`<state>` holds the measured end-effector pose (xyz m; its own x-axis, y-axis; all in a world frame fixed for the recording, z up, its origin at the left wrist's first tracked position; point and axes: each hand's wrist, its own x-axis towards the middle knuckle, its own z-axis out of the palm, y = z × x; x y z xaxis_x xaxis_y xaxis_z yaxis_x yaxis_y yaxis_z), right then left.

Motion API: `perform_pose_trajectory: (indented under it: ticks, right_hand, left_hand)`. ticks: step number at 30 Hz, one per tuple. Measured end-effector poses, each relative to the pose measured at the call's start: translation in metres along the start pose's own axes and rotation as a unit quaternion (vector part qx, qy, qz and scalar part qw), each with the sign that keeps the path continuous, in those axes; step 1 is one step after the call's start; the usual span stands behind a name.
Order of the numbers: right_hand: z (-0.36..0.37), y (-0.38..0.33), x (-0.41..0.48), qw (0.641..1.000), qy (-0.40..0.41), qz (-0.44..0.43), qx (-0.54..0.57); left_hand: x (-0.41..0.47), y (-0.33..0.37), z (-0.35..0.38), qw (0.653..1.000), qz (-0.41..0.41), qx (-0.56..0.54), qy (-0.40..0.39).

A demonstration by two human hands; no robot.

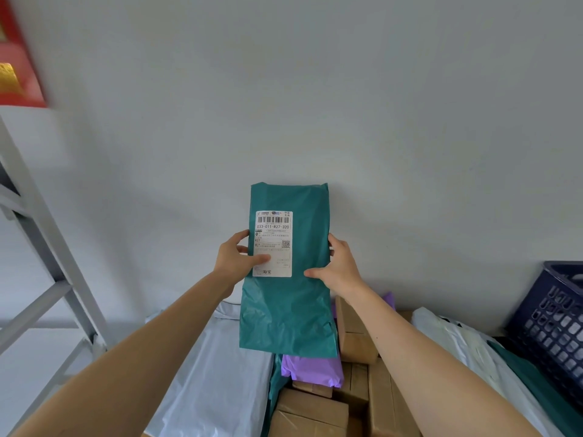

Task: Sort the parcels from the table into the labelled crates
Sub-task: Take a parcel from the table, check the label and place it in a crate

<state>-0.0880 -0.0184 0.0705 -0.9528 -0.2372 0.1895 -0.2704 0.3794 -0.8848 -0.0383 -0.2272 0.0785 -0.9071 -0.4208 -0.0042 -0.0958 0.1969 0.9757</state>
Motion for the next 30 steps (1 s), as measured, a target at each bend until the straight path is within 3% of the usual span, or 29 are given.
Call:
perform_pose_trajectory:
  ticks: [14,21,30]
  right_hand:
    - [-0.015,-0.03,-0.051,0.996,0.087,-0.025,0.008]
    - [-0.029,-0.032,-0.112,0.988,0.154,0.019,-0.002]
    - [-0.083,-0.013,-0.204,0.966,0.247,0.069,-0.012]
  left_hand:
    - [-0.027,0.016,-0.004,0.997,0.049,-0.016,-0.057]
    - [-0.057,0.013,0.011,0.988,0.06,-0.016,-0.138]
    - [-0.114,0.013,0.083,0.965,0.054,-0.041,-0.255]
